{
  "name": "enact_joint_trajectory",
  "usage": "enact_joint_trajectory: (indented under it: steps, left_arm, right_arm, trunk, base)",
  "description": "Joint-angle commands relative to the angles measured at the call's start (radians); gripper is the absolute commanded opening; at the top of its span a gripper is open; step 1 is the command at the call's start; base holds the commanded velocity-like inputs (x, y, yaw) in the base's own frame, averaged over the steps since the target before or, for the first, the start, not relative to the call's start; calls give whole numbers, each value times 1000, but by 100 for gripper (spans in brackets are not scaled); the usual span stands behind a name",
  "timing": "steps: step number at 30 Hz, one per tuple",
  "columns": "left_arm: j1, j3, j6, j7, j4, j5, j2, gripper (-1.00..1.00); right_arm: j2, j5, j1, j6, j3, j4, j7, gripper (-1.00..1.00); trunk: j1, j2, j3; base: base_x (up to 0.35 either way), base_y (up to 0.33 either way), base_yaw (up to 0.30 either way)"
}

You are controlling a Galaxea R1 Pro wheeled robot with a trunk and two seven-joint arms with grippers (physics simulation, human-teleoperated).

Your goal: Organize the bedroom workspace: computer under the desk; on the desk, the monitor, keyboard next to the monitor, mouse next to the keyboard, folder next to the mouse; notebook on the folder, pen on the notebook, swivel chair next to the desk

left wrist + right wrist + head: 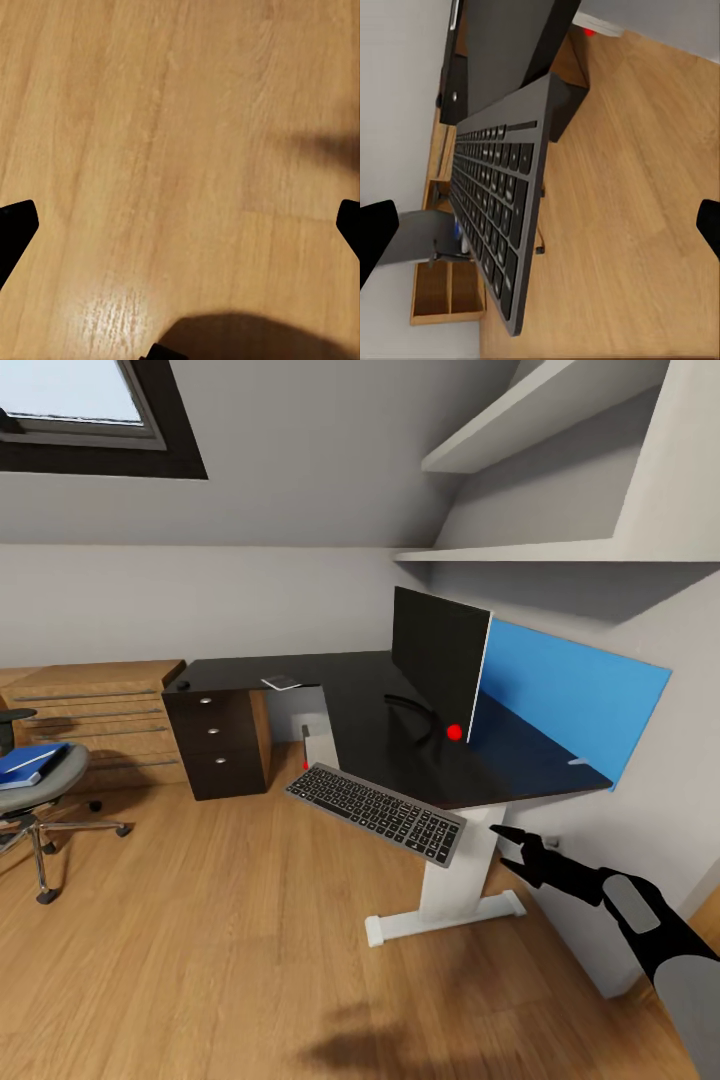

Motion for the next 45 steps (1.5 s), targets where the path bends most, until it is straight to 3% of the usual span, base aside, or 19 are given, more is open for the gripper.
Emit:
enact_joint_trajectory:
  steps: [1, 28, 45]
  left_arm:
    - [-1, -7, -7, 6, 0, 11, 1, 100]
    - [-1, -7, -8, 5, -3, 9, 1, 100]
    - [-1, -7, -8, 5, -3, 9, 1, 100]
  right_arm:
    - [1, 1, -1, 7, -3, 1, 2, 100]
    - [14, 1, -1, 8, 1, 57, 6, 100]
    - [73, 8, 2, 7, 5, 57, 5, 100]
  trunk:
    - [0, 0, -1]
    - [0, 0, -1]
    - [0, 0, -1]
  base:
    - [0, 0, 0]
    - [98, 0, 0]
    - [0, 0, 0]
